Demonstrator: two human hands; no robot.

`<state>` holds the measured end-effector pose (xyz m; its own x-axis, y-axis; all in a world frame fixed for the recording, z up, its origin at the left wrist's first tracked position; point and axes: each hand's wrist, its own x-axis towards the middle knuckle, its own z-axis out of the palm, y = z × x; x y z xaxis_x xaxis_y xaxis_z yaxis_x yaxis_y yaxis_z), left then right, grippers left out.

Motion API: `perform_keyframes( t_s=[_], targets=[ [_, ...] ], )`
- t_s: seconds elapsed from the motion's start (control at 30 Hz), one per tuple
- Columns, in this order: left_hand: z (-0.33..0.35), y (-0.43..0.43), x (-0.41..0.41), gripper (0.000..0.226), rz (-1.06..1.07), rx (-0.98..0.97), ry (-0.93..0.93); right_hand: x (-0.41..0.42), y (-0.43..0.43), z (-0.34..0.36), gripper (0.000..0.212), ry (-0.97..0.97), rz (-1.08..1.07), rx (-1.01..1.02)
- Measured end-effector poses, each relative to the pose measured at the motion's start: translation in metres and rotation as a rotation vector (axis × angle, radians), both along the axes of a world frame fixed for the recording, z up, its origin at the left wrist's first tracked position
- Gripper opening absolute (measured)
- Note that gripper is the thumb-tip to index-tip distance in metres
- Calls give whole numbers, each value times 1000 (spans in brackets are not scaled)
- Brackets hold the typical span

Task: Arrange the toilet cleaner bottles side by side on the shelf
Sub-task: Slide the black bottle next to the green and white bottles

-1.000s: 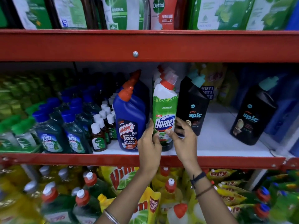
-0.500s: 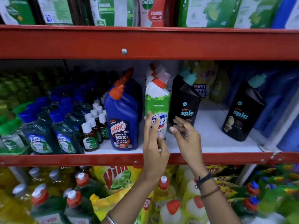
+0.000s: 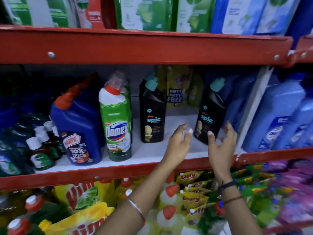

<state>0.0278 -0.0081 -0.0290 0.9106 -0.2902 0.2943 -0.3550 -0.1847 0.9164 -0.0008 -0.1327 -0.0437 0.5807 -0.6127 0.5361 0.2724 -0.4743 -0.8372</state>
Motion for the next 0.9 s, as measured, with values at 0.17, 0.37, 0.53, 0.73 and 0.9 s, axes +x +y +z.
perform_keyframes(
  t_s=[0.17, 0.37, 0.53, 0.73, 0.9],
  targets=[
    [9, -37, 43, 42, 6, -9, 161, 25, -24, -5, 71, 108, 71, -71],
    [10, -60, 71, 45, -127, -6, 139, 38, -36, -5, 63, 76, 30, -10],
    [5, -60, 78, 40, -75, -25, 103, 40, -44, 0, 55, 85, 56, -32],
    [12, -37, 56, 36, 25, 35, 24, 17, -37, 13, 53, 61, 150, -63],
    [23, -1, 18, 36, 161, 47, -105, 1, -16, 23, 50, 8, 296, -64]
  ],
)
